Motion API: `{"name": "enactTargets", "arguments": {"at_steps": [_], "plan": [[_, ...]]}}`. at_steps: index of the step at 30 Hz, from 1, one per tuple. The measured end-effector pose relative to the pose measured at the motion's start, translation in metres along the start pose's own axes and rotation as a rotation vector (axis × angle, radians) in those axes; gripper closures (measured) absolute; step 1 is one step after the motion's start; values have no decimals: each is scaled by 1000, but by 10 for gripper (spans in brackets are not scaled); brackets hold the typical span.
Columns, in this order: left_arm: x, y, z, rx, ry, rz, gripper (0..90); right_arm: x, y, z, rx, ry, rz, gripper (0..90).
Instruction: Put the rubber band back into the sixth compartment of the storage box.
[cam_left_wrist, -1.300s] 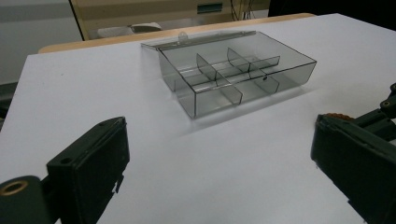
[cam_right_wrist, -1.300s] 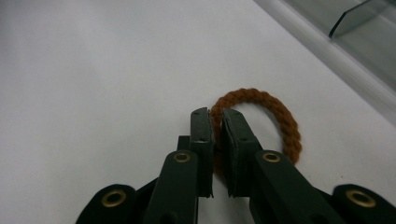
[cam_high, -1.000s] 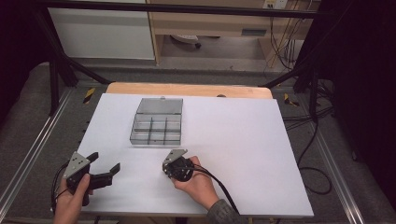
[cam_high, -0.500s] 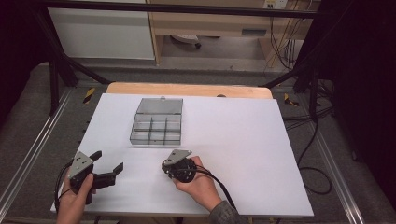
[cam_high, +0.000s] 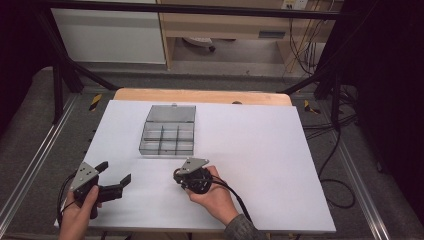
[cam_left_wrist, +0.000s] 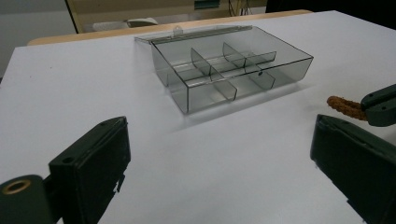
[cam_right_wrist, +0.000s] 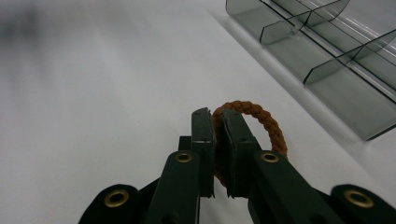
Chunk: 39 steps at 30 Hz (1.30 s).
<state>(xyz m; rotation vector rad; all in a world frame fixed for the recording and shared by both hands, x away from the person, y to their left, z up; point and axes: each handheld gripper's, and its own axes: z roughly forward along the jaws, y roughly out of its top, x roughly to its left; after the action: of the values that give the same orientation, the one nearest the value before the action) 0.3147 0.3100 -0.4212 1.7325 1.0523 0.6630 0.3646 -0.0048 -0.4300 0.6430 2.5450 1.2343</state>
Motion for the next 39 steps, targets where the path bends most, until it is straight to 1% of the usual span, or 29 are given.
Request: {"name": "enactTargets", "arguments": {"at_steps": [8,12,21,25,30,31,34,39], "plan": [[-2,1,0,3,-2,11,51,0,5,-3,-18,0,-3,846],[-3,1,0,2,-1,17,51,1,7,-3,-16,7,-6,846],[-2,1,-2,2,0,18,51,-4,16,-10,-12,0,-20,846],[-2,1,-2,1,-2,19,50,-5,21,-12,-21,10,-15,846],[-3,1,-2,3,-3,23,50,-6,25,-14,-12,7,-30,846],[-2,1,-2,3,-4,23,50,-6,25,-14,-12,6,-30,845],[-2,1,-2,4,-5,22,50,-8,27,-16,-31,23,-5,846],[-2,1,-2,4,-6,24,50,-8,31,-18,-25,6,-22,845]]}}
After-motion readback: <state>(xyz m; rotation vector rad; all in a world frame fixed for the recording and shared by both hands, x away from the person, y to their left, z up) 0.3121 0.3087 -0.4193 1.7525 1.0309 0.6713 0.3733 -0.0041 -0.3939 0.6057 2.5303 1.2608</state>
